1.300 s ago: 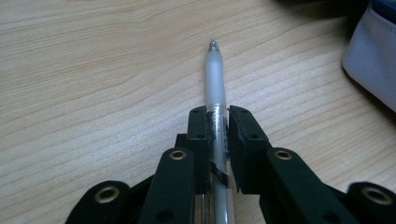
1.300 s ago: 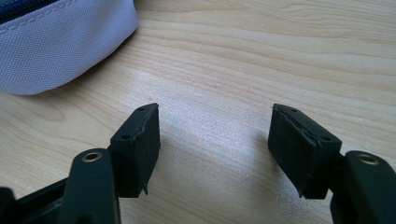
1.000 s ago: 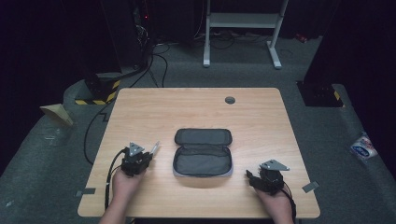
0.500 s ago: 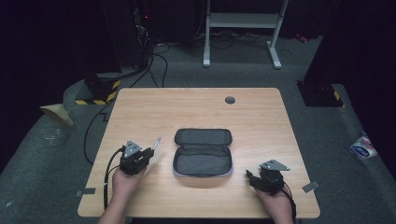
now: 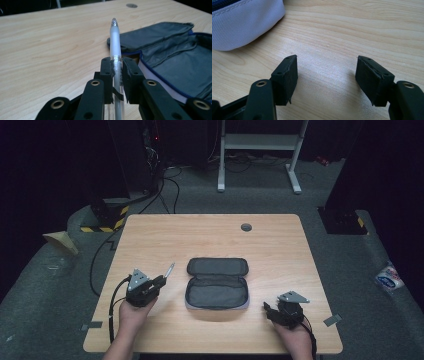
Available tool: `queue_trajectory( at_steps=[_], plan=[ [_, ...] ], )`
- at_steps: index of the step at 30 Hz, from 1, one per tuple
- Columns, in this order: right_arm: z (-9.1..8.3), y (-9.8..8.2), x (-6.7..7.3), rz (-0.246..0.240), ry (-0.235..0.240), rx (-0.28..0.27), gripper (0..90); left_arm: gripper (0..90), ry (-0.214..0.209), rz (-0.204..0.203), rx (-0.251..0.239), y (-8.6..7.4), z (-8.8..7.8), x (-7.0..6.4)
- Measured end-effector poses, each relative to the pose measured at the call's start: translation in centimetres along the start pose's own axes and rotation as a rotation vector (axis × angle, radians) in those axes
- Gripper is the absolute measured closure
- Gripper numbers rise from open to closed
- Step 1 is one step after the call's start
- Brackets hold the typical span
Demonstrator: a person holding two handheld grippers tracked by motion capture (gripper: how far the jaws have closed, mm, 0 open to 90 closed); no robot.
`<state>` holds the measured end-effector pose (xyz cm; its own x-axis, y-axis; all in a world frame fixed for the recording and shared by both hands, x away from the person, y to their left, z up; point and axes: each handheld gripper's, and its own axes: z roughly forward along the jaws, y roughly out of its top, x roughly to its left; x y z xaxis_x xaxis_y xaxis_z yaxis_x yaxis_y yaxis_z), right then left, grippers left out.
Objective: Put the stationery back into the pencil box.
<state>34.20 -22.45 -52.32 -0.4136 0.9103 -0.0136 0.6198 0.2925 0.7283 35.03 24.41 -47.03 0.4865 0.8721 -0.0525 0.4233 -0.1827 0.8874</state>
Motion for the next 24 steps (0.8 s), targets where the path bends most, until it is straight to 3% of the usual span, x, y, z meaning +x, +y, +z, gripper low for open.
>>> queue_trajectory(
  at_steps=[2,12,24],
  plan=[
    [0.0,0.0,0.0,0.000,0.000,0.000,34.2,79.0,0.002,0.022,-0.010,0.3,-0.2,-0.2],
    [0.0,0.0,0.0,0.004,-0.002,0.000,34.3,79.0,-0.021,0.021,-0.071,0.9,-0.8,-1.5],
    [0.0,0.0,0.1,0.006,-0.002,0.001,34.3,79.0,-0.052,0.041,-0.054,1.3,-0.2,-2.5]
  ],
)
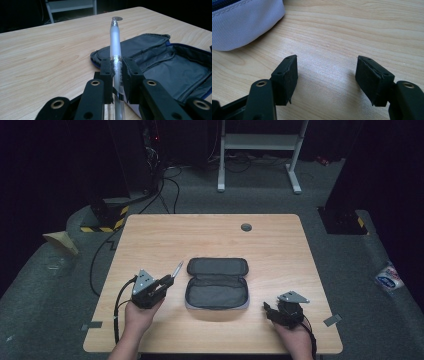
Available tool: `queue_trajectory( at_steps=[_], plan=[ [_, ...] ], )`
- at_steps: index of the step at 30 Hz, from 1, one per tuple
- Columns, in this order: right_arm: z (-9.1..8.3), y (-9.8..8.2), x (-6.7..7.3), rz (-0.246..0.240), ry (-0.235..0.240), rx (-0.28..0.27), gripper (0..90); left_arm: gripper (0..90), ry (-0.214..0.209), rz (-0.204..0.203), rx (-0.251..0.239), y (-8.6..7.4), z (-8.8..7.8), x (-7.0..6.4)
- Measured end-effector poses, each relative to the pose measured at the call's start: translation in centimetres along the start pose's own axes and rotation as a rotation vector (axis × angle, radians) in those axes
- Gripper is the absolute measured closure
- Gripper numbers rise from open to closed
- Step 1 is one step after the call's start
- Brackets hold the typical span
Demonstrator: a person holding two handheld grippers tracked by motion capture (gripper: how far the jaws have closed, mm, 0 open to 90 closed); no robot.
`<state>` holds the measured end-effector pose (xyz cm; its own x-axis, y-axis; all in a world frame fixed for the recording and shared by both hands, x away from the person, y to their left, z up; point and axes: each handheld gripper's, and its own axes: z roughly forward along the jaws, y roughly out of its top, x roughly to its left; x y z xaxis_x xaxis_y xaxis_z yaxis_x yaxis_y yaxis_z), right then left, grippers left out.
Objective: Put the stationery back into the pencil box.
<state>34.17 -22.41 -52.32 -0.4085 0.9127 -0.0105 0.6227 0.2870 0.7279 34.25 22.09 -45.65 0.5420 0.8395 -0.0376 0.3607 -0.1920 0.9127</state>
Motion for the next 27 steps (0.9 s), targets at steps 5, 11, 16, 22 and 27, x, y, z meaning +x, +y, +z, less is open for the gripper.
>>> queue_trajectory(
  at_steps=[5,11,16,22,27],
  plan=[
    [0.0,0.0,0.0,0.000,0.000,0.000,34.3,79.0,-0.037,0.010,0.008,0.5,0.6,-0.2],
    [0.0,0.0,0.0,0.000,0.000,0.000,34.3,79.0,-0.055,0.042,0.025,1.1,1.4,-0.7],
    [0.0,0.0,0.0,-0.001,0.000,0.000,34.3,79.0,-0.080,0.044,0.039,1.3,2.1,-0.9],
    [0.0,0.0,0.0,0.000,0.000,0.000,34.3,79.0,-0.107,0.056,0.056,1.8,2.7,-1.5],
    [0.0,0.0,0.0,0.000,0.000,0.000,34.3,79.1,-0.138,0.076,0.059,2.4,3.5,-2.2]
  ],
)
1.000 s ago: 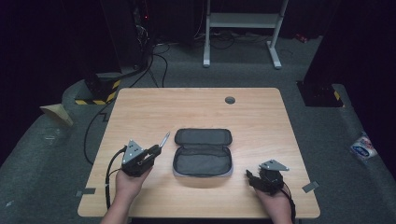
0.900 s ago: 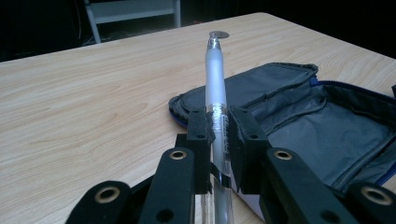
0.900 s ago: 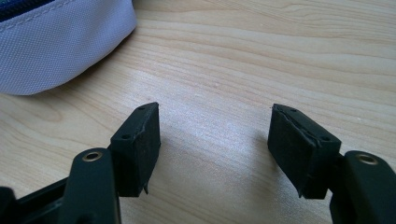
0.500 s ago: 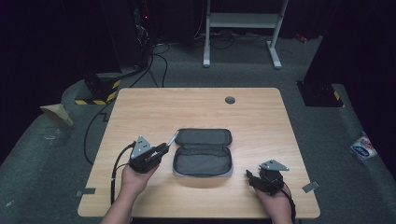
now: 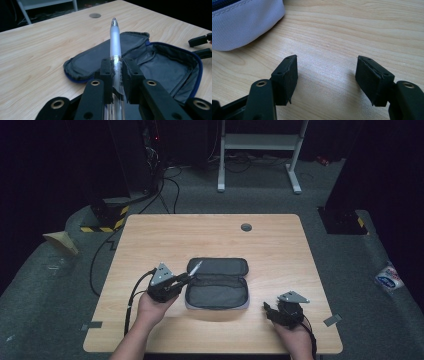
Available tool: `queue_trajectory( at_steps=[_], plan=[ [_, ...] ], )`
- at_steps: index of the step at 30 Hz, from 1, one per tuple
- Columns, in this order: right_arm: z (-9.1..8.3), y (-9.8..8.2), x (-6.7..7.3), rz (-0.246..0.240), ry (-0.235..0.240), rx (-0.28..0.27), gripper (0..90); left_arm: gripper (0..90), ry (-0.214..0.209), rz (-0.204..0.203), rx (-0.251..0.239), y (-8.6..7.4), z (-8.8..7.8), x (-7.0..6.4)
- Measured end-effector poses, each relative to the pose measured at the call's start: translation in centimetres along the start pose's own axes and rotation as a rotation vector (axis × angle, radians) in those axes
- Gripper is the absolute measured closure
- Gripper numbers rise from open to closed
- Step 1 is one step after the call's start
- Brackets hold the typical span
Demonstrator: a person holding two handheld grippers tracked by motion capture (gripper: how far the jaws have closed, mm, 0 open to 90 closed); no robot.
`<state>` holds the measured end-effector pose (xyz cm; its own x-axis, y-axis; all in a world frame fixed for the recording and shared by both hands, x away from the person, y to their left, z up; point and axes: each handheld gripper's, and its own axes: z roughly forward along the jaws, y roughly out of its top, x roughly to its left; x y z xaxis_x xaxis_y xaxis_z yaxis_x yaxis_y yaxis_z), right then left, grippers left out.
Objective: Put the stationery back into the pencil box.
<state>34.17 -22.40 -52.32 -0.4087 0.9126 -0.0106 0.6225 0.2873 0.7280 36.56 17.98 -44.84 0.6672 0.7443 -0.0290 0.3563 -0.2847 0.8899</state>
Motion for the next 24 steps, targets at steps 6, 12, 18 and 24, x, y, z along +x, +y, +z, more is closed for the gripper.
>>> queue_trajectory(
  at_steps=[6,12,18,24],
  plan=[
    [0.0,0.0,0.0,0.000,0.000,0.000,34.3,79.1,-0.031,0.023,0.013,0.5,1.2,-0.8],
    [0.0,0.0,0.0,0.000,0.000,0.000,34.3,79.1,-0.068,0.034,0.003,1.3,2.1,-1.4],
    [0.0,0.0,0.0,0.000,0.000,0.000,34.3,79.0,-0.092,0.044,0.014,1.9,3.0,-1.6],
    [0.0,0.0,0.0,-0.001,0.000,0.000,34.3,79.0,-0.118,0.053,0.032,2.4,4.1,-1.8]
  ],
)
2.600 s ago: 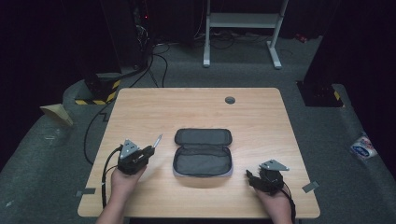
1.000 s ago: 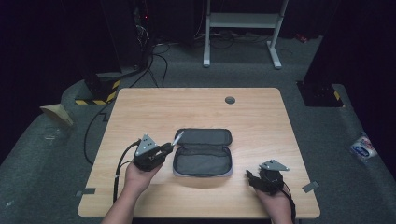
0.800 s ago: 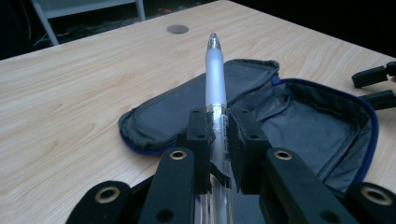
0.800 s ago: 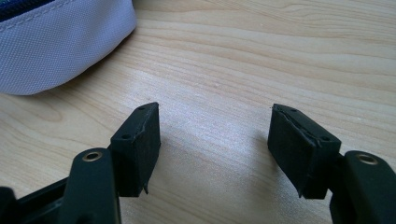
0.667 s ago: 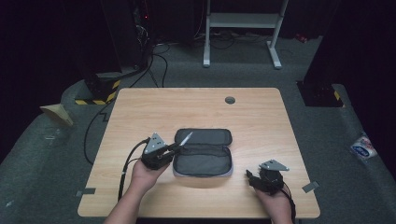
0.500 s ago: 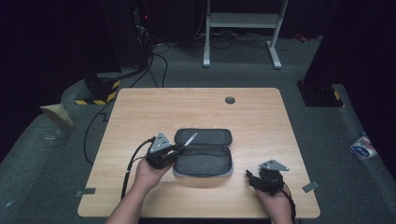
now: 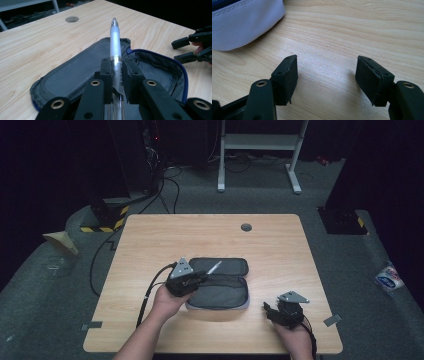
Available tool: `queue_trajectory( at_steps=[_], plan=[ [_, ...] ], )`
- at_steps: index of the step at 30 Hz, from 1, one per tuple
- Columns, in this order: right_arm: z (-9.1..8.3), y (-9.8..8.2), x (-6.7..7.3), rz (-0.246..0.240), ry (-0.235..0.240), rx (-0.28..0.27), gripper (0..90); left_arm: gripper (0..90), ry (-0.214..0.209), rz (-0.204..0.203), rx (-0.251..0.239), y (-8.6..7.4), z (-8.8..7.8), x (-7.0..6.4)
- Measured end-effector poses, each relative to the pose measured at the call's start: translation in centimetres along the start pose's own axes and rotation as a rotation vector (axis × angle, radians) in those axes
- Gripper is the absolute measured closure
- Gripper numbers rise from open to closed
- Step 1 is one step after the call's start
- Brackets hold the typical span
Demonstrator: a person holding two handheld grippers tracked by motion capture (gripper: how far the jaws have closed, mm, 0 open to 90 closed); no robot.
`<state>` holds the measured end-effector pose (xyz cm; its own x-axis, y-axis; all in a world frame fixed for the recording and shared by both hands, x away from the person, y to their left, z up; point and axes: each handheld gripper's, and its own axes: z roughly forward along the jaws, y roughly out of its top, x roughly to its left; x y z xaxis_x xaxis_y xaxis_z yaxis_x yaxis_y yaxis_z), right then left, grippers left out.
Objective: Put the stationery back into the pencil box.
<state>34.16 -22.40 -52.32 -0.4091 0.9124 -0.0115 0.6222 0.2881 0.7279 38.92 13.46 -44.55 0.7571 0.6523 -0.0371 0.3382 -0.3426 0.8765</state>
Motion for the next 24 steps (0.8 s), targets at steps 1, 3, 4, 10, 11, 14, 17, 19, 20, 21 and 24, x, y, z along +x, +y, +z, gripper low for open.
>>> queue_trajectory(
  at_steps=[1,3,4,10,11,14,17,19,20,21,24],
  plan=[
    [0.0,0.0,0.0,0.000,0.000,0.000,34.3,79.0,-0.003,0.006,0.002,0.1,0.2,-0.1],
    [0.0,0.0,0.0,-0.002,0.000,0.000,34.3,79.0,-0.009,0.016,0.009,0.3,0.6,-0.2],
    [0.0,0.0,0.0,-0.001,0.000,0.001,34.3,79.0,-0.012,0.019,0.011,0.4,0.8,-0.2],
    [0.0,0.0,0.0,-0.002,0.000,0.000,34.3,79.0,-0.035,0.035,0.017,0.7,1.7,-0.9],
    [0.0,0.0,0.0,-0.002,0.000,0.000,34.3,79.0,-0.041,0.038,0.021,0.8,1.9,-1.0],
    [0.0,0.0,0.0,-0.001,-0.001,0.000,34.3,78.9,-0.070,0.033,0.038,0.8,2.4,-1.2],
    [0.0,0.0,0.0,0.001,-0.001,0.001,34.3,78.9,-0.088,0.046,0.061,0.7,3.0,-1.5],
    [0.0,0.0,0.0,0.001,-0.001,0.001,34.3,78.9,-0.117,0.038,0.078,0.5,3.3,-1.7],
    [0.0,0.0,0.0,0.001,0.000,0.000,34.3,78.8,-0.124,0.044,0.087,0.5,3.5,-1.9],
    [0.0,0.0,0.0,0.000,0.000,0.000,34.3,78.8,-0.128,0.054,0.097,0.4,3.6,-2.0],
    [0.0,0.0,0.0,0.000,0.000,0.000,34.3,78.8,-0.136,0.071,0.111,0.2,3.9,-2.4]
  ],
)
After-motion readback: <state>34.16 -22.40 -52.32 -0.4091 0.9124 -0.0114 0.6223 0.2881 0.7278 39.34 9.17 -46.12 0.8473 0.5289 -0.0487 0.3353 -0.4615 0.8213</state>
